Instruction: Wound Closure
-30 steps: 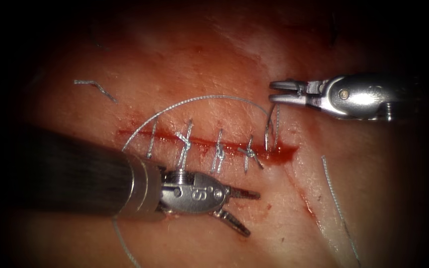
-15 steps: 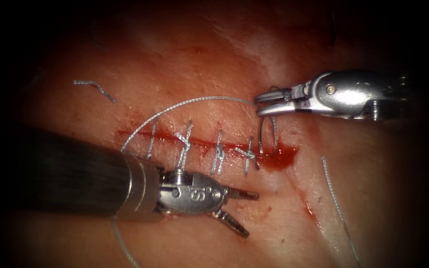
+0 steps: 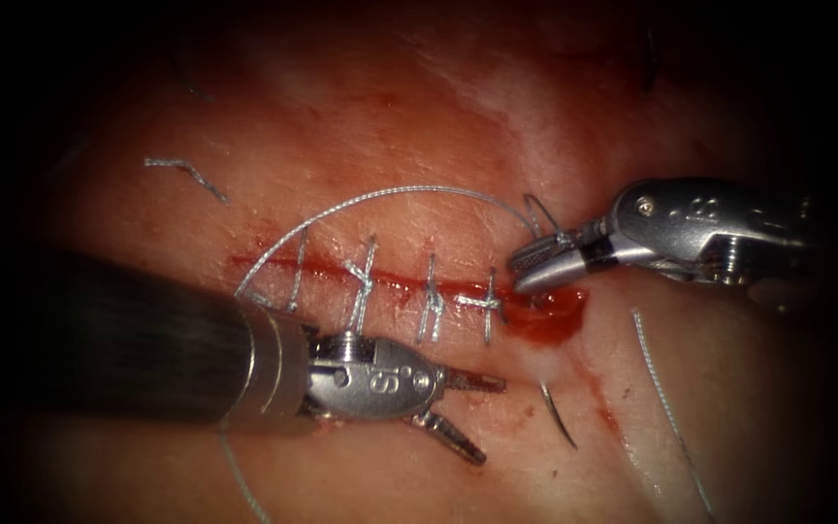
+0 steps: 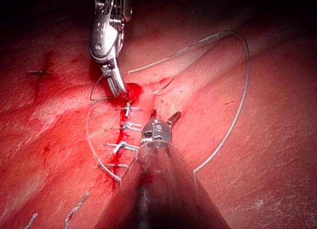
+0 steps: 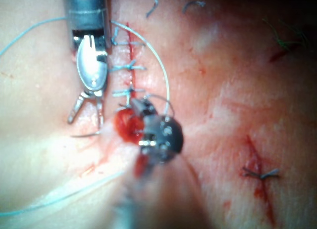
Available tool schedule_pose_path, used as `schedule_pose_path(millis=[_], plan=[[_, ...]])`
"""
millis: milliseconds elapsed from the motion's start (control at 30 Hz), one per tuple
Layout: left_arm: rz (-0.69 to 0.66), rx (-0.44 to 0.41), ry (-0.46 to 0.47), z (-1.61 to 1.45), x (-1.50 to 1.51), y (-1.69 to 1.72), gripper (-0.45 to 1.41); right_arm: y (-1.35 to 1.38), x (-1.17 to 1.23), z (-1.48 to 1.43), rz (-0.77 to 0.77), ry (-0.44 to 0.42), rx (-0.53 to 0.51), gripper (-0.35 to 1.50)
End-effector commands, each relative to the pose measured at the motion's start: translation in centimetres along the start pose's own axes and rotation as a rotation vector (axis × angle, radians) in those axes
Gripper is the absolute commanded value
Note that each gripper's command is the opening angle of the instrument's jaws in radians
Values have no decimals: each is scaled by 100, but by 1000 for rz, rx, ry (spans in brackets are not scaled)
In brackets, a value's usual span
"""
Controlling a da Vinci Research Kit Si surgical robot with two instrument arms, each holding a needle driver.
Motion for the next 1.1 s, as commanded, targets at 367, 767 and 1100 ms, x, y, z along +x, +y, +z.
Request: schedule_pose_path(millis=[367, 767, 1100], plan=[[28, 4, 3, 9, 1, -2, 29, -7, -43, -12, 85, 70, -166, 116], [147, 51, 16, 0, 32, -2, 29, 18, -73, -89, 132, 92, -283, 131], [207, 116, 18, 7, 78, 13, 32, 10, -82, -85, 132, 104, -297, 131]])
